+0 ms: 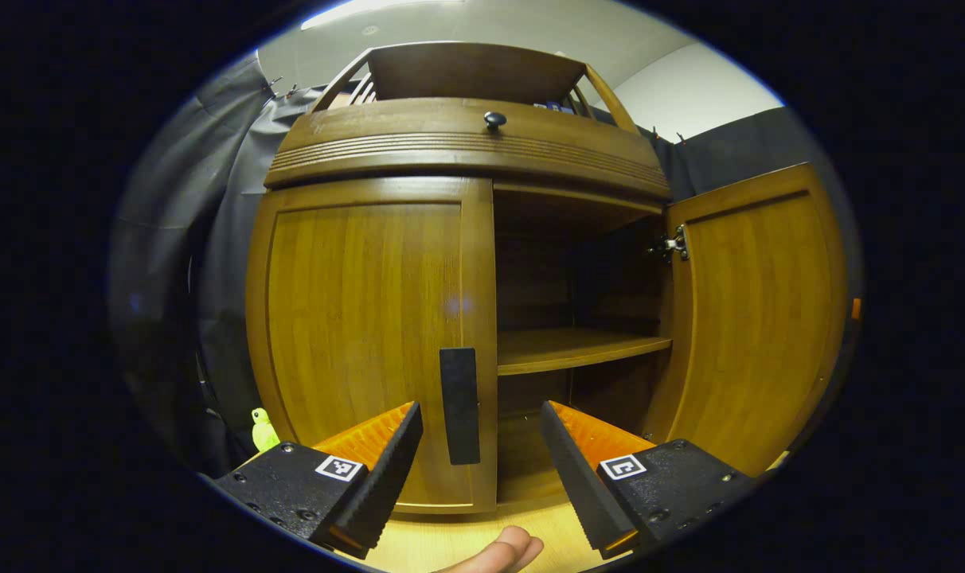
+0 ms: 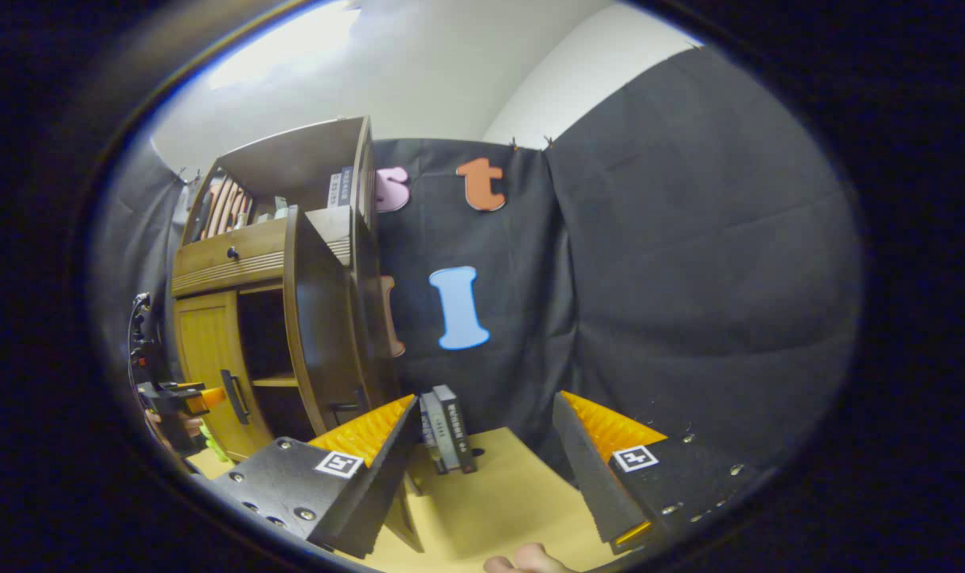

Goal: Open the right door of the double-door shoe cabinet with the right hand, and open the left door with the left hand.

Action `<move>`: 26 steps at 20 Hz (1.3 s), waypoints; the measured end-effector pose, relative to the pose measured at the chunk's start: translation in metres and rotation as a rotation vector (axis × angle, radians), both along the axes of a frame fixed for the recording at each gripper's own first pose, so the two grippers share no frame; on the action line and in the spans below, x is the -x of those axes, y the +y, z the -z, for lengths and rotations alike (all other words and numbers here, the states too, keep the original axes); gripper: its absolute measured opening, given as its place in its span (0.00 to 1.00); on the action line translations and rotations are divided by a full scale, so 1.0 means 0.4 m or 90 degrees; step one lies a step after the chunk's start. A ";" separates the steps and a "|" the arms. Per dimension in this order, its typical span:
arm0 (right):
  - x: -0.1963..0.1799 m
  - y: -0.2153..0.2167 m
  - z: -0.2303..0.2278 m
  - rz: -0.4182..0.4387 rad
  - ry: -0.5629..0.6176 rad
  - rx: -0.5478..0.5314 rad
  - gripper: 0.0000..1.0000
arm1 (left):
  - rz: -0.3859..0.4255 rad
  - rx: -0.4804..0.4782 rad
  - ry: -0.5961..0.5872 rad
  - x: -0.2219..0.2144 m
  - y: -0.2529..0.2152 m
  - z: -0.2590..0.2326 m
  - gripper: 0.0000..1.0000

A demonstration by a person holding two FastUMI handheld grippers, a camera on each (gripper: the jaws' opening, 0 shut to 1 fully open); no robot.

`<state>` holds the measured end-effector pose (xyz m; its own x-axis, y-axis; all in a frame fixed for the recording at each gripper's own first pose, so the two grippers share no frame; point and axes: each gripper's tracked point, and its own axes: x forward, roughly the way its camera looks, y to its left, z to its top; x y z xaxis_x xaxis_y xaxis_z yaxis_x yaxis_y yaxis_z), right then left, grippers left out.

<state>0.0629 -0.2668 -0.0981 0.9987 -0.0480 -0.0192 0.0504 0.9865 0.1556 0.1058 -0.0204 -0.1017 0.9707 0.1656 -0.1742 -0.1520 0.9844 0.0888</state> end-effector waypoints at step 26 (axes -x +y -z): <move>0.195 0.630 -0.095 -0.173 0.055 0.102 1.00 | 0.041 0.053 0.068 -0.047 0.066 0.086 0.30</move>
